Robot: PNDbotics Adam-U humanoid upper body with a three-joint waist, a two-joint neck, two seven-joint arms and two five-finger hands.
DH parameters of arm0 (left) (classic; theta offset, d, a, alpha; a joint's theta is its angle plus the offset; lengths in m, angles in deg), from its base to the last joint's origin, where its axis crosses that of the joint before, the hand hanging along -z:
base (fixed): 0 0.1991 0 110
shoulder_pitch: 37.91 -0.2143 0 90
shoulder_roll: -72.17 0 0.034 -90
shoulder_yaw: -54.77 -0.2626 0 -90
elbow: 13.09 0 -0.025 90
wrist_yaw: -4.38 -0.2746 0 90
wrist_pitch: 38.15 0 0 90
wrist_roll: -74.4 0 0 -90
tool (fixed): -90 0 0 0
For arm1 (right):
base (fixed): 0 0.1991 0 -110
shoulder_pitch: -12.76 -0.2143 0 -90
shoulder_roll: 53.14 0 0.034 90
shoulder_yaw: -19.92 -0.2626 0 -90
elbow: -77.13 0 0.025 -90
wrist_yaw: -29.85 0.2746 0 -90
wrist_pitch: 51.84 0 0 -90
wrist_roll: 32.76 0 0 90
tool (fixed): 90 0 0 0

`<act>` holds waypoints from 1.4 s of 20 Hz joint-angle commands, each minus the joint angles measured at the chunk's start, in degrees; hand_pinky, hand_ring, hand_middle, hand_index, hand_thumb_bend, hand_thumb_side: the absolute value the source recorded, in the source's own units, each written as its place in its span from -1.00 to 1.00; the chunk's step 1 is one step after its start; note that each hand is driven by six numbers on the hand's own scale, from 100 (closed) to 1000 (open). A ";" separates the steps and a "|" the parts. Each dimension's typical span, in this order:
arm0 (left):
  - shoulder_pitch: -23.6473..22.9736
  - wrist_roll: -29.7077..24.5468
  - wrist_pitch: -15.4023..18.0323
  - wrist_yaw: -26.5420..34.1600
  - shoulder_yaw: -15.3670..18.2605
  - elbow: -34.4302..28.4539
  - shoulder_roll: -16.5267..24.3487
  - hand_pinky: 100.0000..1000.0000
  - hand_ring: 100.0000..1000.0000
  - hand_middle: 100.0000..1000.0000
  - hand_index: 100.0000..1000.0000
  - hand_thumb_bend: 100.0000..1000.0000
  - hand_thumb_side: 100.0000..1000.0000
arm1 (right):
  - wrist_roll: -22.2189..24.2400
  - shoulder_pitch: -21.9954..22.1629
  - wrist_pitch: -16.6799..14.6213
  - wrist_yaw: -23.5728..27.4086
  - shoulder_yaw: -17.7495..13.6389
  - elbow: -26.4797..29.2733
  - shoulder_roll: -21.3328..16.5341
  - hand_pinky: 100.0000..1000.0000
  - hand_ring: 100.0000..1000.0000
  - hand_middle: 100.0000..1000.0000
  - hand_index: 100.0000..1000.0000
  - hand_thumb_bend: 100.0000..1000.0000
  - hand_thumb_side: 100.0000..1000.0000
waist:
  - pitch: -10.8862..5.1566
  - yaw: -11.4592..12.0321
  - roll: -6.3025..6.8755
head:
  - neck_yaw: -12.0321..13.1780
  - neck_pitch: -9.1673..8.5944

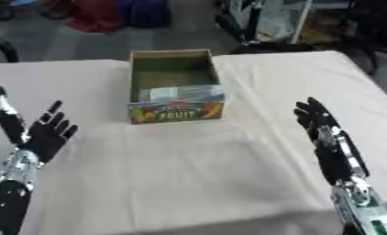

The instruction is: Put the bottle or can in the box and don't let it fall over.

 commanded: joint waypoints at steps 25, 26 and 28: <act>-14.05 5.09 9.53 -21.76 6.92 -33.41 -3.05 -0.22 -0.63 -0.46 0.87 0.03 1.00 | -0.28 0.30 -0.16 0.05 -0.32 0.58 -1.94 1.00 0.89 0.78 0.98 -1.00 0.60 | -1.80 2.76 0.02 | 6.89 -0.13; -14.02 5.30 9.38 -22.76 6.70 -33.53 -3.30 -0.22 -0.63 -0.46 0.87 0.02 1.00 | -0.25 0.26 -0.17 0.07 -0.30 0.57 -1.93 1.00 0.89 0.78 0.98 -1.00 0.60 | -1.70 2.74 0.02 | 6.82 -0.13; -13.99 5.59 9.20 -24.80 6.29 -33.70 -3.70 -0.21 -0.63 -0.46 0.87 0.02 1.00 | -0.23 0.23 -0.18 0.11 -0.31 0.58 -1.93 1.00 0.89 0.78 0.98 -1.00 0.60 | -1.60 2.65 0.03 | 6.57 -0.13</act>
